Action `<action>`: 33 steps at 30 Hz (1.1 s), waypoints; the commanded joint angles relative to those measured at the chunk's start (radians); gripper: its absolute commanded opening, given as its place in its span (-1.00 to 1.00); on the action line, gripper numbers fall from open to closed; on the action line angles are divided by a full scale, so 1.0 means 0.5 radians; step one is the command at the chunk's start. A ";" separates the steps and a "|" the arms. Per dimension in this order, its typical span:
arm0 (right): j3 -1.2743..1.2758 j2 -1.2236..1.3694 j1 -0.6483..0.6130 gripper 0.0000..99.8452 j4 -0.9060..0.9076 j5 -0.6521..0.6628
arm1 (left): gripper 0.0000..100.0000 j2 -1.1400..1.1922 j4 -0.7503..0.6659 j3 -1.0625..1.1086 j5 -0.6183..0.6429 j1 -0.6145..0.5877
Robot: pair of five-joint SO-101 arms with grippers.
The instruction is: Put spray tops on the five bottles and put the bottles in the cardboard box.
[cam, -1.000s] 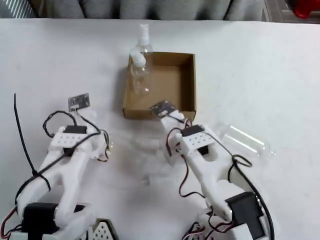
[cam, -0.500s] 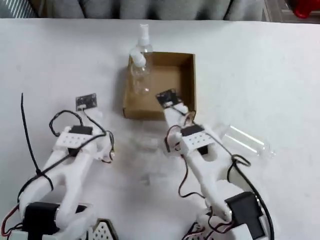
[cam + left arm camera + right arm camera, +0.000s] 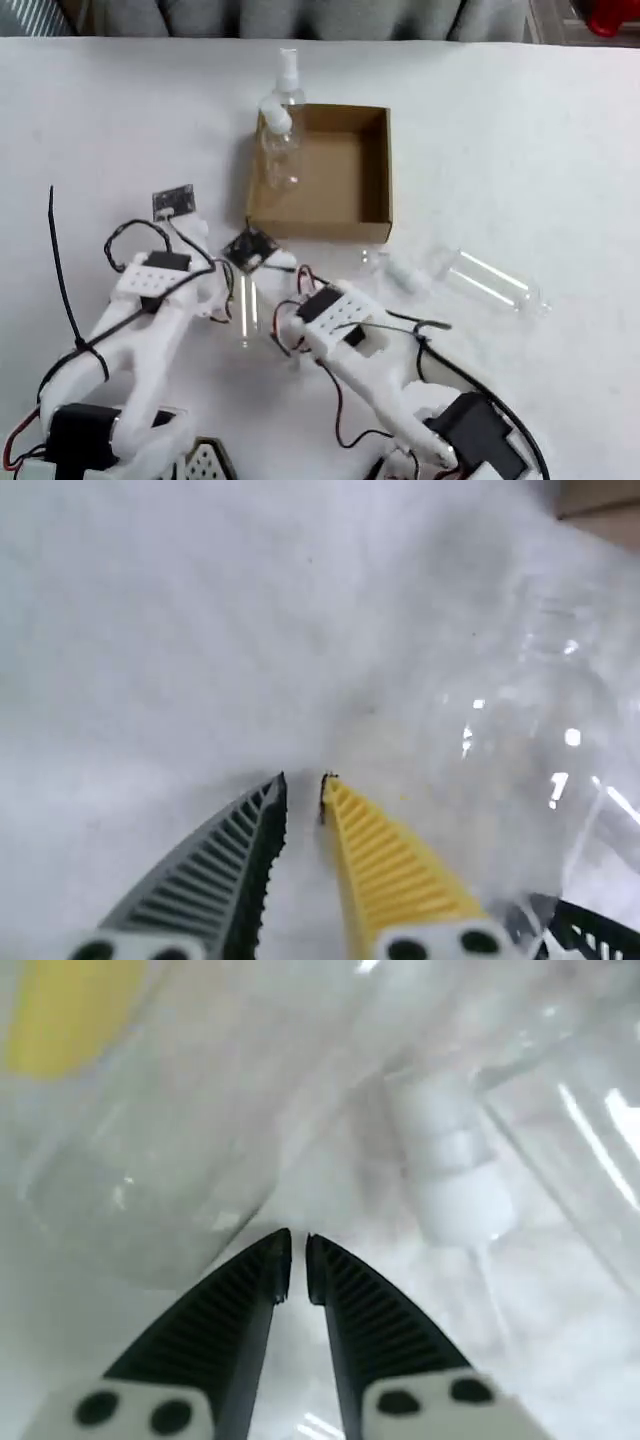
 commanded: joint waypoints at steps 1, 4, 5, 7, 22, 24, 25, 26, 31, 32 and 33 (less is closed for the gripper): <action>0.080 -0.210 -0.057 -0.97 -0.035 0.092 | -0.85 -0.020 -0.058 -0.080 0.031 0.017; 0.190 -0.382 -0.078 -0.97 -0.035 0.117 | -0.85 -0.020 -0.052 -0.083 0.031 -0.011; 0.215 -0.419 -0.066 -0.97 -0.035 0.120 | -0.85 -0.020 -0.052 -0.086 0.031 -0.044; 0.276 -0.474 -0.008 -0.97 -0.094 0.123 | -0.85 -0.020 -0.058 -0.095 0.031 -0.118; 0.362 -0.474 0.155 -0.97 -0.216 0.319 | -0.64 -0.020 0.365 -0.463 0.025 -0.232; 0.362 -0.474 0.155 -0.97 -0.216 0.319 | -0.68 -0.020 0.454 -0.562 0.021 -0.232; 0.362 -0.474 0.158 -0.97 -0.216 0.322 | -0.69 -0.020 0.512 -0.617 0.018 -0.232; 0.362 -0.474 0.173 -0.97 -0.216 0.325 | -0.68 -0.020 0.577 -0.675 0.018 -0.229; 0.362 -0.474 0.213 -0.97 -0.216 0.334 | -0.68 -0.020 0.801 -0.893 0.018 -0.091; 0.362 -0.474 0.213 -0.97 -0.219 0.334 | -0.68 -0.020 0.819 -0.908 0.018 -0.048; 0.362 -0.474 0.213 -0.97 -0.219 0.334 | -0.68 -0.020 0.822 -0.911 0.018 -0.005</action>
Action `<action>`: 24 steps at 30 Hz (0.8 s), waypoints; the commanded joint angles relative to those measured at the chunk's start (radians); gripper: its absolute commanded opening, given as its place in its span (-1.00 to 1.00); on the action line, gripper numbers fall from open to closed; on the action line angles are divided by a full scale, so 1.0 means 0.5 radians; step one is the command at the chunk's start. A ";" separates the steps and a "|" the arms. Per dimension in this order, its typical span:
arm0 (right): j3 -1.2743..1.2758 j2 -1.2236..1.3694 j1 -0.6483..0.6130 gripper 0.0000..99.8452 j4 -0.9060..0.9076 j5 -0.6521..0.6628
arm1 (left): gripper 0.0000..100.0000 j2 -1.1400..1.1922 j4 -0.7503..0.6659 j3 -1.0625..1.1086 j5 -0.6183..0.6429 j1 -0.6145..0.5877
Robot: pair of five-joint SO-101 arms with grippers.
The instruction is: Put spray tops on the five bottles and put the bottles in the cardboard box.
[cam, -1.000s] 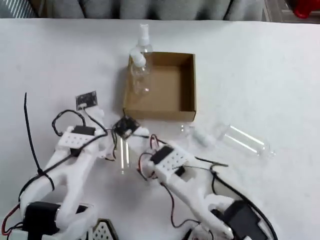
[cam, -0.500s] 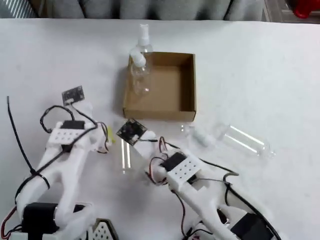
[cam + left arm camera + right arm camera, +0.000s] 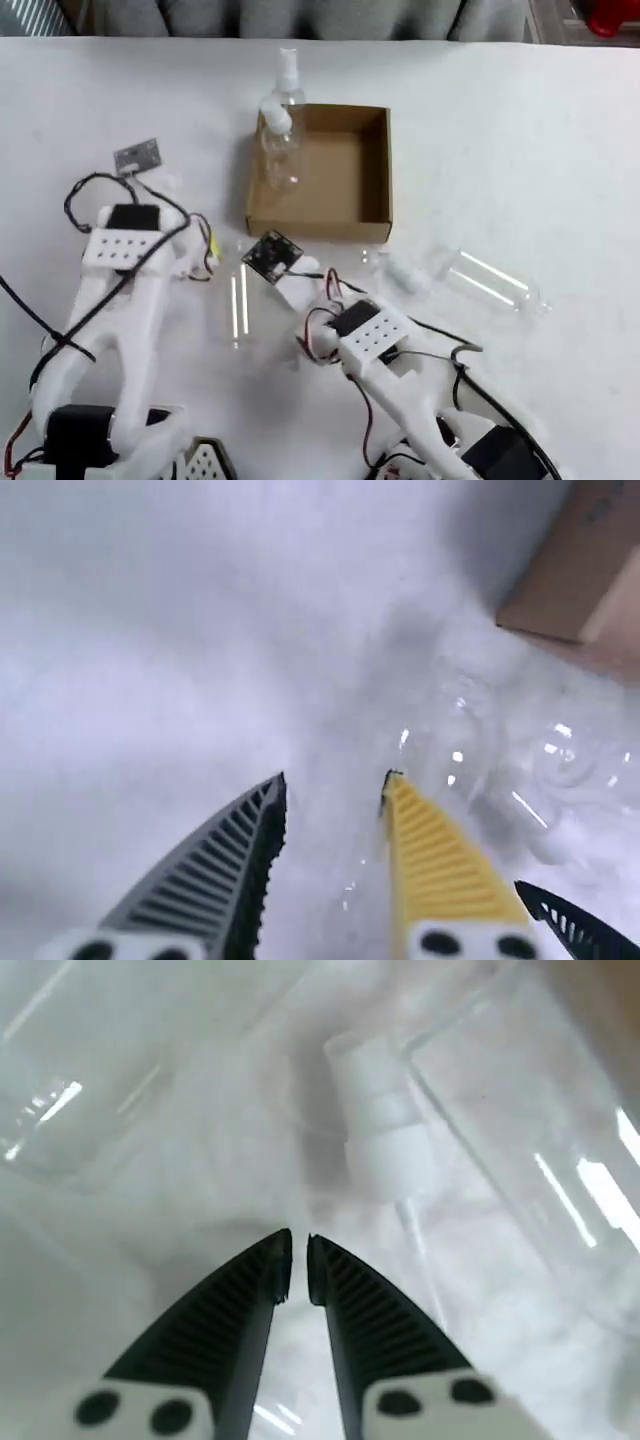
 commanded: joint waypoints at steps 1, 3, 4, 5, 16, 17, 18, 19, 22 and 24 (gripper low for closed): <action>-0.009 -0.063 0.026 -0.97 -0.041 0.025 | -0.68 -0.017 0.064 -0.141 0.006 0.164; -0.009 -0.063 0.026 -0.97 -0.041 0.025 | -0.68 -0.008 0.061 -0.144 0.018 0.204; -0.009 -0.063 0.026 -0.97 -0.041 0.025 | -0.68 -0.005 0.055 -0.144 0.018 0.210; -0.009 -0.063 0.026 -0.97 -0.041 0.025 | -0.68 -0.005 0.034 -0.135 0.018 0.207; -0.009 -0.063 0.023 -0.97 -0.041 0.028 | -0.45 -0.005 0.064 -0.083 -0.123 0.195; -0.009 -0.063 0.023 -0.97 -0.041 0.028 | -0.41 -0.005 0.064 -0.077 -0.138 0.195; -0.009 -0.063 0.023 -0.97 -0.041 0.028 | -0.39 -0.005 0.061 -0.074 -0.135 0.192; -0.009 -0.063 0.023 -0.97 -0.038 0.028 | -0.39 -0.005 0.061 -0.071 -0.135 0.192; -0.009 -0.063 0.023 -0.97 -0.038 0.028 | -0.41 0.002 0.052 -0.068 -0.150 0.192; -0.009 -0.063 0.023 -0.97 -0.038 0.028 | -0.44 0.020 0.003 -0.055 -0.150 0.189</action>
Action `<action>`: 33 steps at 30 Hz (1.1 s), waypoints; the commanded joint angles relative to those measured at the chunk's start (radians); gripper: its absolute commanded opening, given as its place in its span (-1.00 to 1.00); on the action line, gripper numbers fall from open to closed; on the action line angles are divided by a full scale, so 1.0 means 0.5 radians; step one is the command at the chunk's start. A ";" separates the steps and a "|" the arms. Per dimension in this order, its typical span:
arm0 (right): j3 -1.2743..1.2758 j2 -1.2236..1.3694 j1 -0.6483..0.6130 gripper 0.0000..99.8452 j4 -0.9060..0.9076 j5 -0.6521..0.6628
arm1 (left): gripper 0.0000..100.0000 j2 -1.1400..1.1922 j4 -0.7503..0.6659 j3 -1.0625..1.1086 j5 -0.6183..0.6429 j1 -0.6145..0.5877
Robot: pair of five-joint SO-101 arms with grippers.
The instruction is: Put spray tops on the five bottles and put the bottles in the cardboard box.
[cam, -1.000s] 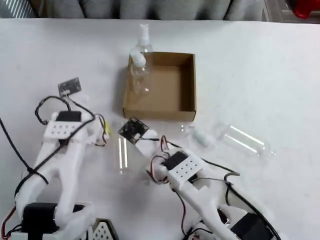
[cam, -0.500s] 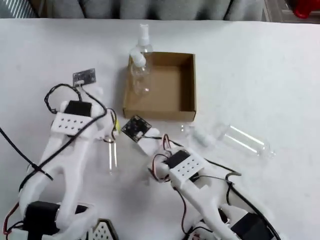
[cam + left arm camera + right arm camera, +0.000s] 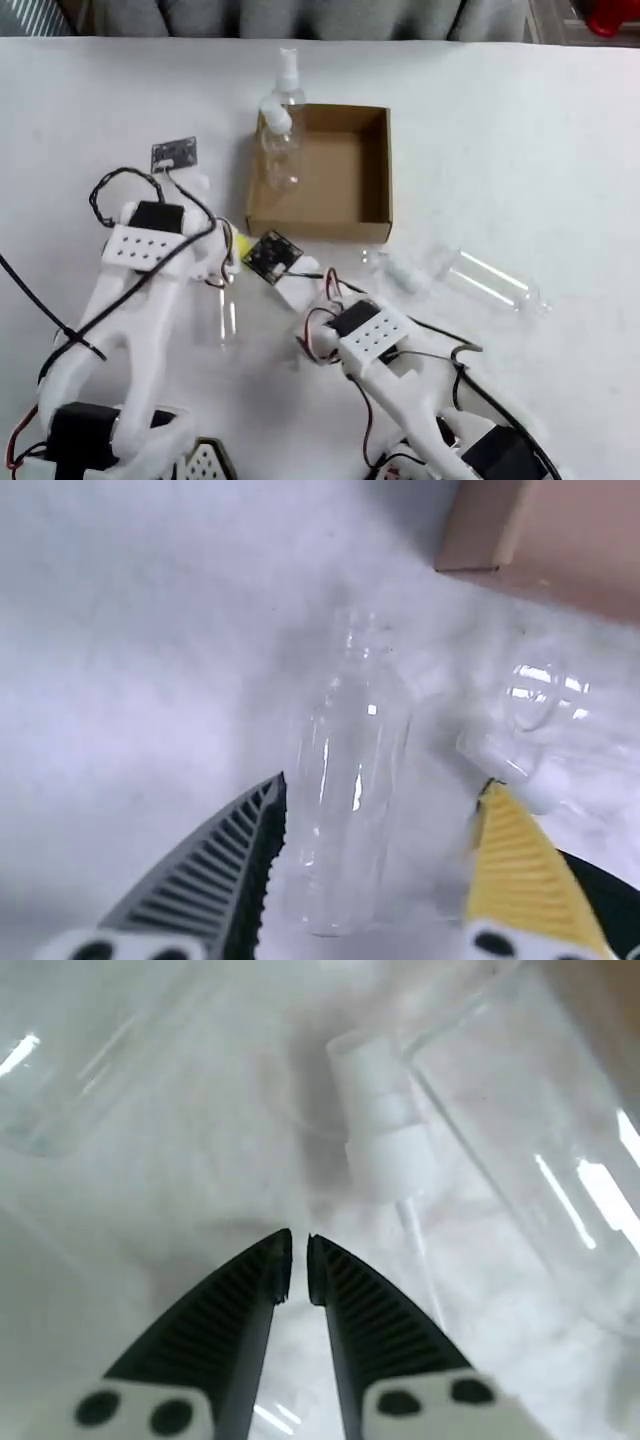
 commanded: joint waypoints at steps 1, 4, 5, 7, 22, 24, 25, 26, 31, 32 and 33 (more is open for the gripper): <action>-0.009 -0.063 0.023 -0.97 -0.038 0.018 | -0.45 0.054 -0.037 -0.040 -0.034 0.020; -0.009 -0.063 0.023 -0.97 -0.035 0.018 | -0.46 0.207 -0.040 -0.071 -0.034 0.020; -0.009 -0.063 0.023 -0.97 -0.035 0.018 | -0.46 0.265 -0.031 -0.101 -0.037 0.020; -0.009 -0.063 0.023 -0.97 -0.035 0.018 | -0.46 0.367 -0.028 -0.163 -0.043 -0.020; -0.009 -0.063 0.023 -0.97 -0.035 0.018 | -0.45 0.790 -0.040 -0.463 -0.423 -0.075; -0.009 -0.063 0.023 -0.97 -0.035 0.018 | -0.45 0.818 -0.040 -0.463 -0.423 -0.069; -0.009 -0.063 0.023 -0.97 -0.035 0.018 | -0.45 0.830 -0.040 -0.463 -0.423 -0.063; -0.009 -0.063 0.023 -0.97 -0.035 0.018 | -0.45 0.839 -0.040 -0.463 -0.423 -0.063; -0.009 -0.063 0.023 -0.97 -0.035 0.018 | -0.46 0.864 -0.089 -0.451 -0.423 -0.060; -0.009 -0.063 0.023 -0.97 -0.035 0.018 | -0.46 0.870 -0.110 -0.445 -0.423 -0.060; -0.009 -0.063 0.023 -0.97 -0.035 0.018 | -0.46 0.879 -0.126 -0.442 -0.423 -0.060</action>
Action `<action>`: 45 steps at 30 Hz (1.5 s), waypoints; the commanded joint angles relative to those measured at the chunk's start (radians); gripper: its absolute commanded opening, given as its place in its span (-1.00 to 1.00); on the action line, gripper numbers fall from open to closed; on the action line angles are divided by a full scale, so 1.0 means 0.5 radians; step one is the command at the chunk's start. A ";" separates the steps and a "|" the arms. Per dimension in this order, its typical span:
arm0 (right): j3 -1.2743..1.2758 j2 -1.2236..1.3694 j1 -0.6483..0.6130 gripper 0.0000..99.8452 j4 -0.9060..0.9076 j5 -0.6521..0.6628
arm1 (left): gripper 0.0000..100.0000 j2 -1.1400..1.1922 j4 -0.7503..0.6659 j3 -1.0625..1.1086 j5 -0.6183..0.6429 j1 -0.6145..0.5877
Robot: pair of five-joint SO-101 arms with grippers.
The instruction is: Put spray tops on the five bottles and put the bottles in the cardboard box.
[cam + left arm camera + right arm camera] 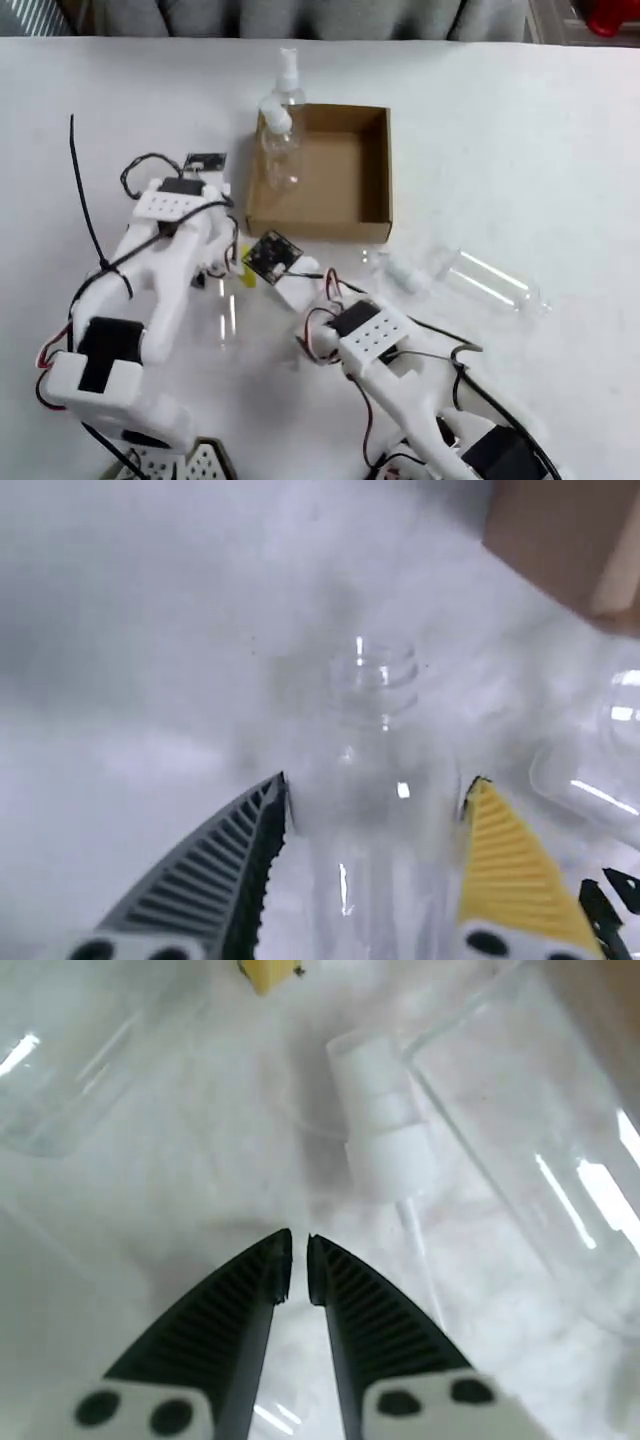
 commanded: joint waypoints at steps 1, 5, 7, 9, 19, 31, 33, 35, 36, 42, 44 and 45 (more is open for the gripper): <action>-0.009 -0.063 0.023 -0.97 -0.035 0.018 | -0.46 0.011 -0.080 -0.080 -0.021 -0.005; -0.009 -0.063 0.023 -0.97 -0.035 0.018 | -0.46 0.060 -0.098 -0.086 -0.021 -0.005; -0.009 -0.063 0.023 -0.97 -0.035 0.018 | -0.46 0.091 -0.132 -0.077 -0.015 -0.005; -0.009 -0.063 0.023 -0.97 -0.035 0.018 | -0.46 0.124 -0.135 -0.086 -0.021 -0.005; -0.009 -0.063 0.023 -0.97 -0.035 0.018 | -0.93 0.133 -0.224 -0.104 -0.021 0.002; -0.009 -0.063 0.023 -0.97 -0.035 0.018 | -0.96 -0.041 -0.218 -0.086 -0.006 -0.023; -0.009 -0.063 0.023 -0.97 -0.035 0.018 | -0.96 -0.115 -0.233 -0.055 -0.006 -0.041; -0.009 -0.063 0.020 -0.97 -0.035 0.018 | -0.96 -0.180 -0.292 -0.009 -0.009 -0.091; -0.009 -0.063 0.020 -0.97 -0.032 0.018 | -0.96 -0.210 -0.334 0.012 -0.009 -0.127; -0.018 -0.084 0.032 -0.97 0.078 0.021 | -0.96 -0.345 -0.427 0.043 -0.018 -0.394; -0.043 -0.091 0.051 -0.97 0.149 0.083 | -0.96 -0.358 -0.423 0.037 -0.009 -0.431; -0.064 -0.097 0.054 -0.96 0.210 0.123 | -0.96 -0.361 -0.423 0.037 -0.006 -0.434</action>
